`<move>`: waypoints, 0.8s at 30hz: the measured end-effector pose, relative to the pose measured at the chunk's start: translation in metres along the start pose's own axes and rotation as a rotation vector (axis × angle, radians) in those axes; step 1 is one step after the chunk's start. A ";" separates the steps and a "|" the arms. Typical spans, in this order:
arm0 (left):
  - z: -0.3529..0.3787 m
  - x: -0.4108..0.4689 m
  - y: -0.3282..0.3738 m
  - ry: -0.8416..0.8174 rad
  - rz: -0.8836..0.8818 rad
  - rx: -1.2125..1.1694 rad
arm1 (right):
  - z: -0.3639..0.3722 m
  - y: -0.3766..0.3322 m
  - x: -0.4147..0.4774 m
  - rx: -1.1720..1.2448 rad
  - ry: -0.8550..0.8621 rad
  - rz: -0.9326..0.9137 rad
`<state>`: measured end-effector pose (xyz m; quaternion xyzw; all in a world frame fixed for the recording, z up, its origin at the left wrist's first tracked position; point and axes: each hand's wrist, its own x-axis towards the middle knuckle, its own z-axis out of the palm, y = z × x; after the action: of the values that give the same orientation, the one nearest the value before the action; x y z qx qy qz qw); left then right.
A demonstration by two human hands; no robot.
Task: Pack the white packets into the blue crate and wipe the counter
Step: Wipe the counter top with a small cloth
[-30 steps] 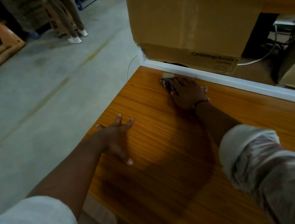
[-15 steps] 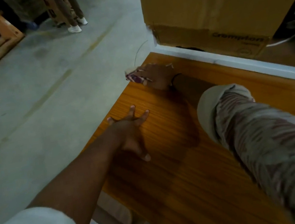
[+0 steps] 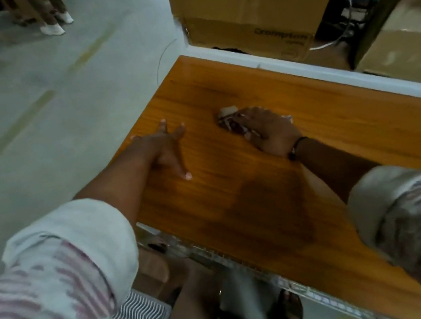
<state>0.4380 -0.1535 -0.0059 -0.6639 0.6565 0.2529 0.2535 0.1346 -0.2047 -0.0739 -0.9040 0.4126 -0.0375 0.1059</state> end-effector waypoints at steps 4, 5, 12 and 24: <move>0.005 -0.001 -0.002 -0.003 0.011 0.046 | 0.021 -0.026 -0.079 -0.022 0.019 -0.094; 0.007 -0.003 -0.004 -0.006 0.015 0.048 | 0.020 -0.023 -0.100 -0.012 0.052 -0.007; 0.013 -0.019 -0.007 -0.028 0.041 0.057 | 0.026 -0.053 -0.207 -0.004 0.231 0.557; 0.025 -0.029 -0.021 -0.055 0.019 0.110 | 0.050 -0.140 -0.191 0.011 0.166 0.563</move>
<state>0.4585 -0.1151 -0.0050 -0.6357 0.6683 0.2371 0.3051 0.1206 0.0362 -0.0874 -0.7472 0.6542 -0.0824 0.0827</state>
